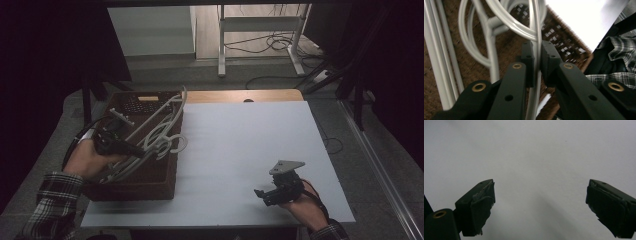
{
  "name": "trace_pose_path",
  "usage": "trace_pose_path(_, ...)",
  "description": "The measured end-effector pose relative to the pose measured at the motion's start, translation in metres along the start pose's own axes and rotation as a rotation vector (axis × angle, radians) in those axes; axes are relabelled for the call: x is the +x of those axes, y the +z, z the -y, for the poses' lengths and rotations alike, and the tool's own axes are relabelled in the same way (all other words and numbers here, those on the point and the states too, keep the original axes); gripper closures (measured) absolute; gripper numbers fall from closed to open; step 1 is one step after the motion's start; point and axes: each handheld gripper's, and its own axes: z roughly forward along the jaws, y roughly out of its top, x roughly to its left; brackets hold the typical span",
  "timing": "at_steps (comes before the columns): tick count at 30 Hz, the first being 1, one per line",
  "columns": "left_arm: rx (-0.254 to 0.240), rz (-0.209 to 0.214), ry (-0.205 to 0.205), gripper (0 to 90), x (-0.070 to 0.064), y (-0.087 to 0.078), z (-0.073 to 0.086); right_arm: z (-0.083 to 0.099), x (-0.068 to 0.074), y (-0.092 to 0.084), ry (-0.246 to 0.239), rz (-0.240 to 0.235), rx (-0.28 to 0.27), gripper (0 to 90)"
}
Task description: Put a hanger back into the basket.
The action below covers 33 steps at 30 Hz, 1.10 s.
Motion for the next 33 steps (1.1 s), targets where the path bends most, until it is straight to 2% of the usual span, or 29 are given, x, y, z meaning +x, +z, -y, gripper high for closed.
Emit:
trace_pose_path(5, 0.014, -0.001, -0.018, 82.4, 0.012, 0.004, 0.01, 0.001, -0.001, 0.0, 0.002, 0.003, 0.002, 9.2)
trace_pose_path(13, 0.0, 0.017, -0.05, 82.3, 0.029, 0.003, 0.025, 0.001, -0.001, 0.0, 0.001, 0.005, 0.003, 9.3)
trace_pose_path(16, -0.006, 0.035, -0.043, 82.2, 0.034, 0.007, 0.026, 0.001, -0.001, 0.0, 0.001, 0.005, 0.004, 9.3)
trace_pose_path(20, 0.006, 0.031, -0.052, 81.8, 0.038, 0.018, 0.023, 0.001, 0.0, 0.0, 0.002, 0.006, 0.006, 9.2)
trace_pose_path(22, 0.01, -0.002, -0.053, 80.3, 0.039, 0.023, 0.023, 0.001, -0.001, 0.0, 0.001, 0.006, 0.004, 9.3)
trace_pose_path(23, -0.004, -0.014, -0.053, 78.3, 0.039, 0.022, 0.023, 0.001, -0.001, 0.0, 0.001, 0.006, 0.003, 9.3)
trace_pose_path(24, -0.027, -0.015, -0.056, 72.9, 0.039, 0.02, 0.023, 0.001, -0.001, 0.0, 0.005, 0.005, 0.002, 9.3)
trace_pose_path(26, -0.045, -0.053, -0.054, 60.7, 0.036, 0.016, 0.023, 0.001, -0.001, 0.0, 0.004, 0.007, 0.003, 9.2)
trace_pose_path(30, -0.083, -0.077, -0.031, 49.9, 0.029, 0.009, 0.022, 0.001, -0.001, -0.001, -0.001, 0.006, 0.003, 9.2)
trace_pose_path(33, -0.125, -0.075, -0.01, 40.5, 0.024, 0.009, 0.023, 0.0, 0.0, 0.0, 0.001, 0.006, 0.003, 9.2)
